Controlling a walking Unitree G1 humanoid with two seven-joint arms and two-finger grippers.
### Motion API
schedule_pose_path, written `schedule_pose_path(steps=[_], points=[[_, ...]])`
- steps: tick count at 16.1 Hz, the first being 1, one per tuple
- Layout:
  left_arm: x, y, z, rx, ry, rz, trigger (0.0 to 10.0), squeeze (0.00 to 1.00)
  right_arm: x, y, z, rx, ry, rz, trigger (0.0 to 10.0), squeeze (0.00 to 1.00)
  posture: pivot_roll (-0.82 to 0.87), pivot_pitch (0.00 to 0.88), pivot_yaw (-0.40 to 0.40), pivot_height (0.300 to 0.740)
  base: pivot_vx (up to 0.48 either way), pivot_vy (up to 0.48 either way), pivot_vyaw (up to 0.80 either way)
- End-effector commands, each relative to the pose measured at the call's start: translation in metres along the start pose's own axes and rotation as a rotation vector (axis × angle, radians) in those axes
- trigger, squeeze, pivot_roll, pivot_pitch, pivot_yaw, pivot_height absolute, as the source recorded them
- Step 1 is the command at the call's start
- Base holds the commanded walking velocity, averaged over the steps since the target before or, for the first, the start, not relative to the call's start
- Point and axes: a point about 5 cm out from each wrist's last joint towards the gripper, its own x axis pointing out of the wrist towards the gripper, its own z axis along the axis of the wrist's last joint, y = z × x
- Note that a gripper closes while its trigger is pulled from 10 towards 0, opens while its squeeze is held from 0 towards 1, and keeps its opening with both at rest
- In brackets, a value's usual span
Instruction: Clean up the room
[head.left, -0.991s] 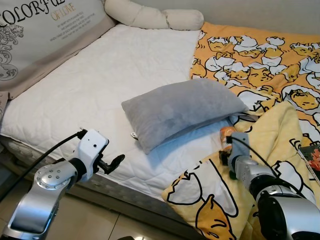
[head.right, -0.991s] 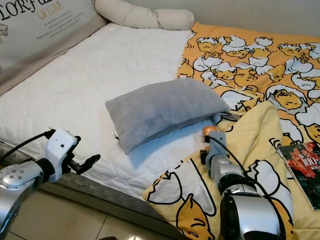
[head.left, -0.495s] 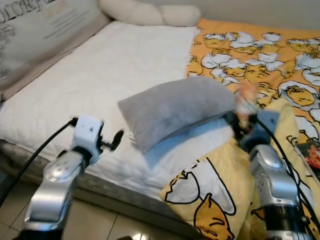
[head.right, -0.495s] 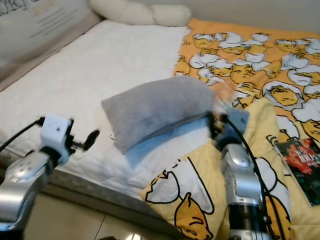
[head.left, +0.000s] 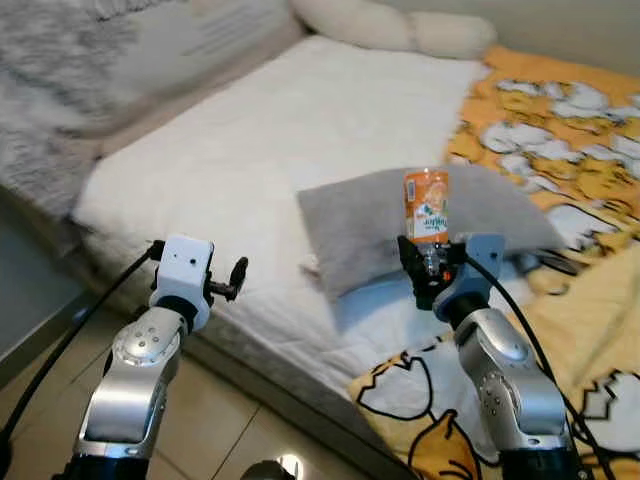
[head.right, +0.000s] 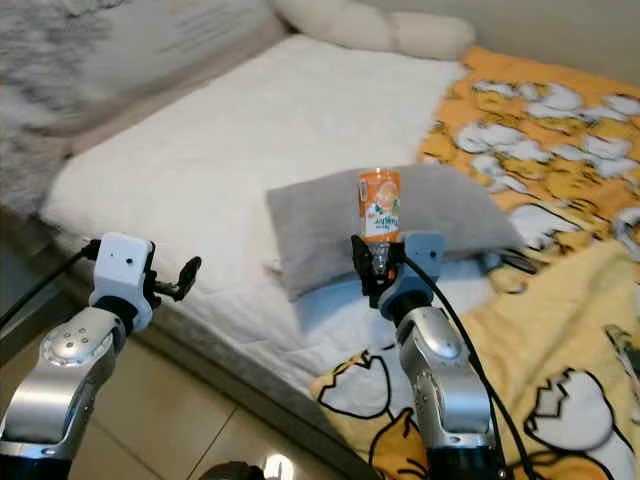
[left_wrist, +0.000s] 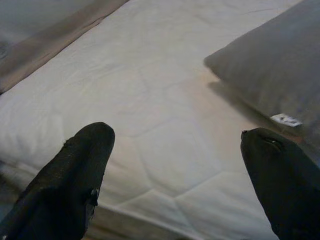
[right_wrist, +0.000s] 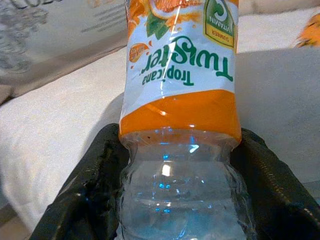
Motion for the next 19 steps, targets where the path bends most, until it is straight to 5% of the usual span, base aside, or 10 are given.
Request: schedule_pose_path(steps=[1, 5, 19], points=[[0.001, 0.001, -0.001, 0.015, 0.004, 0.015, 10.0, 0.0, -0.001, 0.004, 0.001, 0.025, 0.005, 0.021, 10.0, 0.0, -0.06, 0.0, 0.036, 0.74, 0.0, 0.0, 0.79], [0.004, 0.004, 0.0, 0.064, 0.001, 0.037, 10.0, 0.0, -0.001, 0.002, -0.002, -0.026, 0.029, -0.011, 10.0, 0.0, -0.07, 0.0, 0.044, 0.74, 0.0, 0.0, 0.77], [0.01, 0.007, -0.002, -0.032, -0.019, 0.055, 10.0, 0.0, 0.01, 0.006, -0.006, -0.107, 0.088, -0.031, 10.0, 0.0, -0.07, 0.0, 0.059, 0.74, 0.0, 0.0, 0.77]])
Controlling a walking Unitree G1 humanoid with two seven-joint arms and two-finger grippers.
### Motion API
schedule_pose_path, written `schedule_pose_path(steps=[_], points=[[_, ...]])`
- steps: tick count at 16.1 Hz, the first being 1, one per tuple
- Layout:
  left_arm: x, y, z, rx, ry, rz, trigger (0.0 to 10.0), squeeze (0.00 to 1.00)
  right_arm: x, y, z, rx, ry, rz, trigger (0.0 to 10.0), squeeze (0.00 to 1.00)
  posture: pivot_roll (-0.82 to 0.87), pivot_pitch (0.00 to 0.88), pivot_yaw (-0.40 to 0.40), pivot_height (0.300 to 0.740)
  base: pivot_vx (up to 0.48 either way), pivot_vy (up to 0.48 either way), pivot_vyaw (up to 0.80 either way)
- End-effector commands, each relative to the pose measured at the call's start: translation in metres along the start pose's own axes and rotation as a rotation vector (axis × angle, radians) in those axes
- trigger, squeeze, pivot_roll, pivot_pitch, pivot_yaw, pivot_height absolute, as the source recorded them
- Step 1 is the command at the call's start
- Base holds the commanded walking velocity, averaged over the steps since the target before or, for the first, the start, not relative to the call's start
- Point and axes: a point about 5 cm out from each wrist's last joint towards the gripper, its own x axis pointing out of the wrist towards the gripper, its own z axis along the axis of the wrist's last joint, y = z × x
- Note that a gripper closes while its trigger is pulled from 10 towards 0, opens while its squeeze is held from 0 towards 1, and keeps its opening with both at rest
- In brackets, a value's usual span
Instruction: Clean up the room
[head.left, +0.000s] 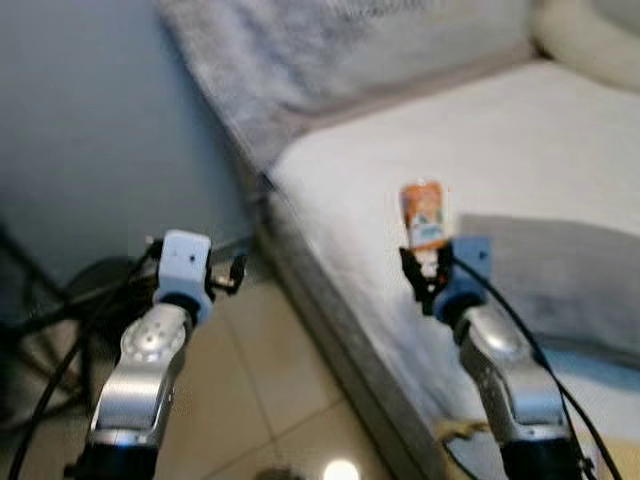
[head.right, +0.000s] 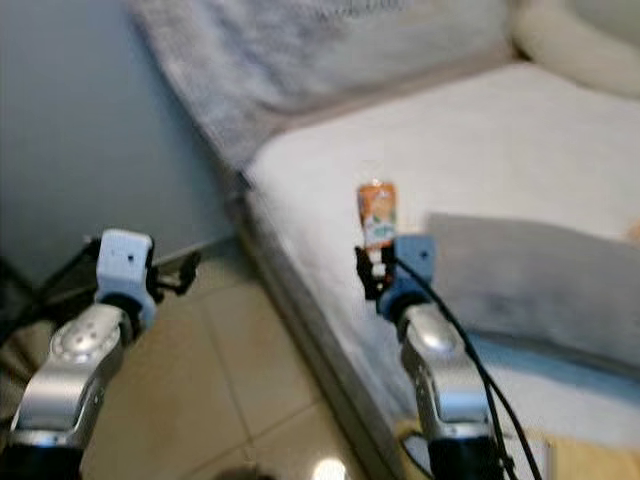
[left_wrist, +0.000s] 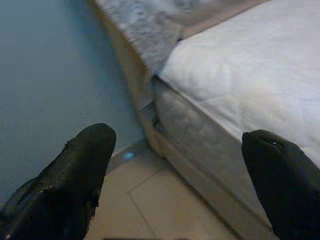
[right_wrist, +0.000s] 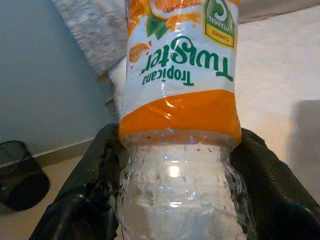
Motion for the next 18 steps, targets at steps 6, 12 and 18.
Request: schedule_pose_path(steps=[6, 12, 18], points=[[0.001, 0.0057, 0.0004, -0.004, -0.002, 0.012, 10.0, 0.0, 0.0051, 0.0077, 0.0023, -0.001, -0.002, 0.015, 10.0, 0.0, -0.07, 0.0, 0.06, 0.74, 0.135, 0.0, 0.79], [0.0027, 0.0048, 0.0032, 0.011, -0.012, 0.003, 10.0, 0.0, 0.008, 0.0004, 0.0018, -0.027, -0.004, -0.052, 10.0, 0.0, -0.07, 0.0, 0.059, 0.74, 0.305, 0.0, 0.0], [0.0024, 0.0054, 0.0034, 0.029, -0.012, 0.014, 10.0, 0.0, 0.0084, -0.0006, 0.0004, -0.048, -0.008, -0.071, 10.0, 0.0, -0.07, 0.0, 0.059, 0.74, 0.338, 0.0, 0.0]])
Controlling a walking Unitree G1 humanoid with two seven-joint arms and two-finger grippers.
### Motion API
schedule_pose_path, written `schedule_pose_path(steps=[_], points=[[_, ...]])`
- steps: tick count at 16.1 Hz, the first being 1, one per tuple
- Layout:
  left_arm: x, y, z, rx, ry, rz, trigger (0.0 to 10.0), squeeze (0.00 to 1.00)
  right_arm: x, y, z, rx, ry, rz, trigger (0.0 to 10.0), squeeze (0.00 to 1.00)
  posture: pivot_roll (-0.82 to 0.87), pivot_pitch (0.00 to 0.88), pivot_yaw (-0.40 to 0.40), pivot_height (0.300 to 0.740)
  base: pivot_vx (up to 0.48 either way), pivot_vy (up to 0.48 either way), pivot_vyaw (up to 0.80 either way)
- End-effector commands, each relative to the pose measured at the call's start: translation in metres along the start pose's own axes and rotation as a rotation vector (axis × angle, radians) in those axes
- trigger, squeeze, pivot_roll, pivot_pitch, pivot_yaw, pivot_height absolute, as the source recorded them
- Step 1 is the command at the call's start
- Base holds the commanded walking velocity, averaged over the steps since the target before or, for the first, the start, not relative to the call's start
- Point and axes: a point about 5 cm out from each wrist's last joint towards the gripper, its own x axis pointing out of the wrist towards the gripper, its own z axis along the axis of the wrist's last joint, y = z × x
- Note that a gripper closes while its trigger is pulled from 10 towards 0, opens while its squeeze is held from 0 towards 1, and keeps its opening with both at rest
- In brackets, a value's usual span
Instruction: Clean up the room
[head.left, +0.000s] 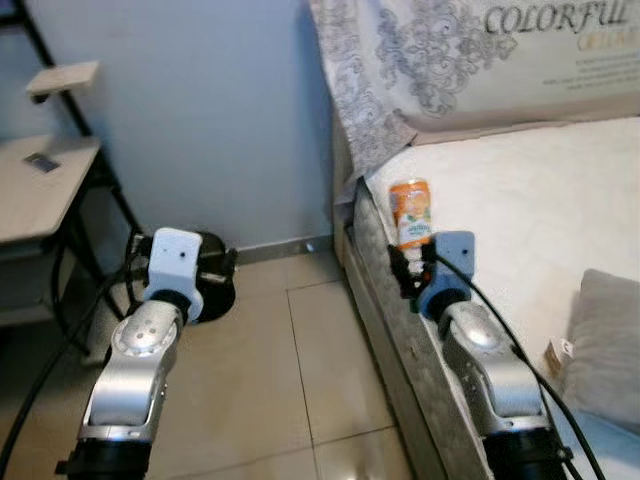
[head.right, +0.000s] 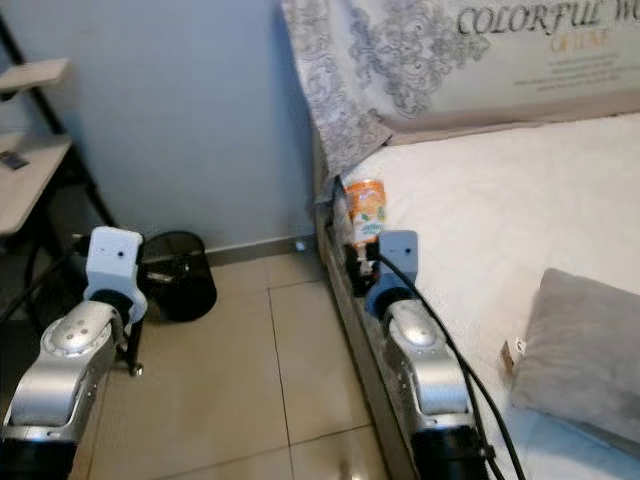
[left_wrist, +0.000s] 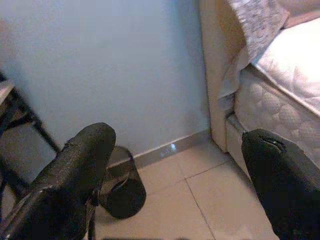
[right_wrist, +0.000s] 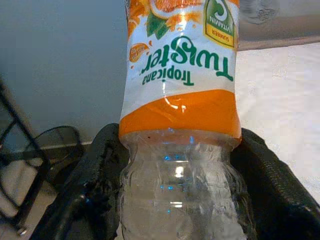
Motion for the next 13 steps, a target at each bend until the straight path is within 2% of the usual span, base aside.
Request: schedule_pose_path(steps=[1, 2, 6, 8, 12, 13], points=[[0.0015, -0.0028, 0.0041, 0.019, -0.011, -0.002, 10.0, 0.0, 0.0001, -0.0058, 0.0019, -0.006, -0.013, -0.026, 10.0, 0.0, -0.07, 0.0, 0.059, 0.74, 0.341, 0.0, 0.0], [0.0015, -0.0017, 0.0037, 0.035, -0.004, 0.004, 10.0, 0.0, 0.0, -0.0062, 0.0016, -0.004, -0.012, -0.028, 10.0, 0.0, -0.07, 0.0, 0.058, 0.74, 0.341, 0.0, 0.0], [0.0025, -0.0036, 0.0057, 0.006, -0.016, -0.015, 10.0, 0.0, 0.0007, -0.0053, 0.0019, -0.013, -0.013, -0.025, 10.0, 0.0, -0.07, 0.0, 0.059, 0.74, 0.335, 0.0, 0.0], [0.0023, -0.0044, 0.0043, -0.009, 0.0, -0.016, 10.0, 0.0, 0.0005, -0.0013, 0.0018, -0.043, -0.014, 0.019, 10.0, 0.0, -0.07, 0.0, 0.059, 0.74, 0.336, 0.0, 0.0], [0.0016, -0.0023, 0.0028, 0.008, 0.007, -0.007, 10.0, 0.0, -0.0003, -0.0013, 0.0021, -0.035, -0.017, 0.02, 10.0, 0.0, -0.07, 0.0, 0.059, 0.74, 0.331, 0.0, 0.7], [0.0016, -0.0023, 0.0027, 0.011, 0.008, -0.009, 10.0, 0.0, -0.0002, -0.0021, 0.0005, -0.028, -0.007, 0.011, 10.0, 0.0, -0.07, 0.0, 0.057, 0.74, 0.307, 0.0, 0.0]])
